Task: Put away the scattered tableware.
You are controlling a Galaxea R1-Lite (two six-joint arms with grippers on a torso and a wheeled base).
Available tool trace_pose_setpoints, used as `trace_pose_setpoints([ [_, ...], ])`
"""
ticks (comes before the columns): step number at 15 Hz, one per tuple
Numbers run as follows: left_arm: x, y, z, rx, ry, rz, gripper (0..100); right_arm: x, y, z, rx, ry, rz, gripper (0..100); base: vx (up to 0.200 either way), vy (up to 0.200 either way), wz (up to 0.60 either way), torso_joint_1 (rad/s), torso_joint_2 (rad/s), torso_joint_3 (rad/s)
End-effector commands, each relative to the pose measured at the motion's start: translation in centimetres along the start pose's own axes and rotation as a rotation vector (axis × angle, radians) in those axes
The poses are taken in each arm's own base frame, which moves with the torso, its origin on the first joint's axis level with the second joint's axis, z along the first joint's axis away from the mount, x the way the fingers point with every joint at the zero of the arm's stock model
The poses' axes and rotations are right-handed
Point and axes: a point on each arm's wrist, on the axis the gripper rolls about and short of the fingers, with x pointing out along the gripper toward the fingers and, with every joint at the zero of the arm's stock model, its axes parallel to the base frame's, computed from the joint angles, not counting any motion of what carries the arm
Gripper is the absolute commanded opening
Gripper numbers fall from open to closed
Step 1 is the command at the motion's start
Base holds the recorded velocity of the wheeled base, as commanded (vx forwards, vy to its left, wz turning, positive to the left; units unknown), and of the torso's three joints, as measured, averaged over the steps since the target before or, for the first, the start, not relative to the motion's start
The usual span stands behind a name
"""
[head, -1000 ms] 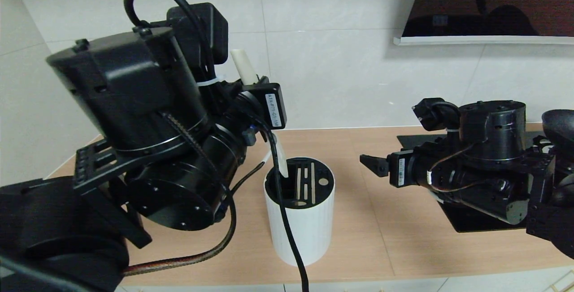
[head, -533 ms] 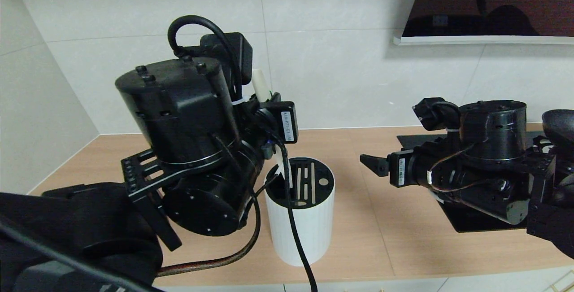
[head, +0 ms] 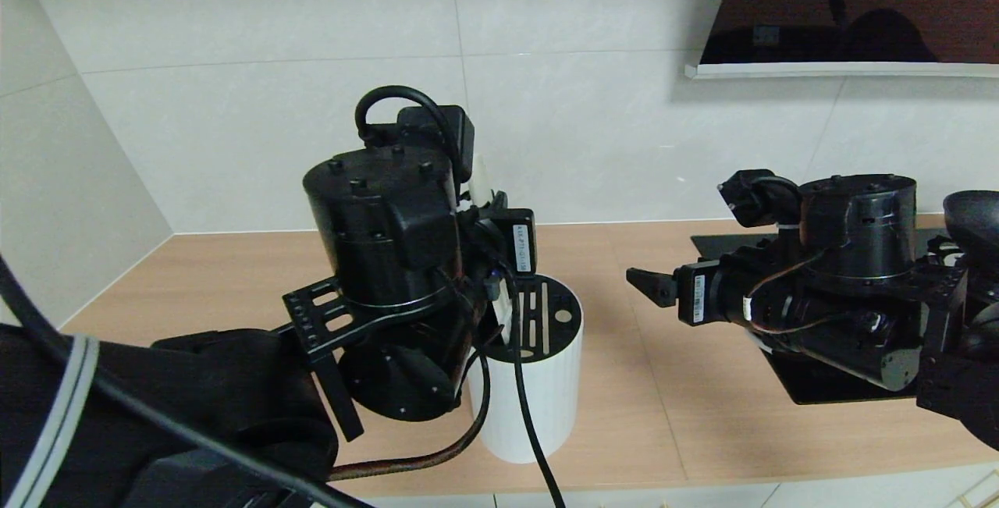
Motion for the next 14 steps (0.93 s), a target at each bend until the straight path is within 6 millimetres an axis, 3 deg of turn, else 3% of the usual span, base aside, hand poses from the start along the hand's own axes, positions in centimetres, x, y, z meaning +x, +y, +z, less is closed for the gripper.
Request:
trace_pose_setpoints([
  [1,0.3,-0.2,-1.3,0.027,0.028,0.005,0,0.0,0.0,0.0,0.000,0.000,0.001,100,0.000,0.000,0.00,0.000,0.00,0.000],
  [14,2.7,-0.5,-6.6,0.080,0.140,0.044,0,0.2,0.0,-0.2,0.000,0.008,-0.001,100,0.000,0.000,0.00,0.000,0.00,0.000],
])
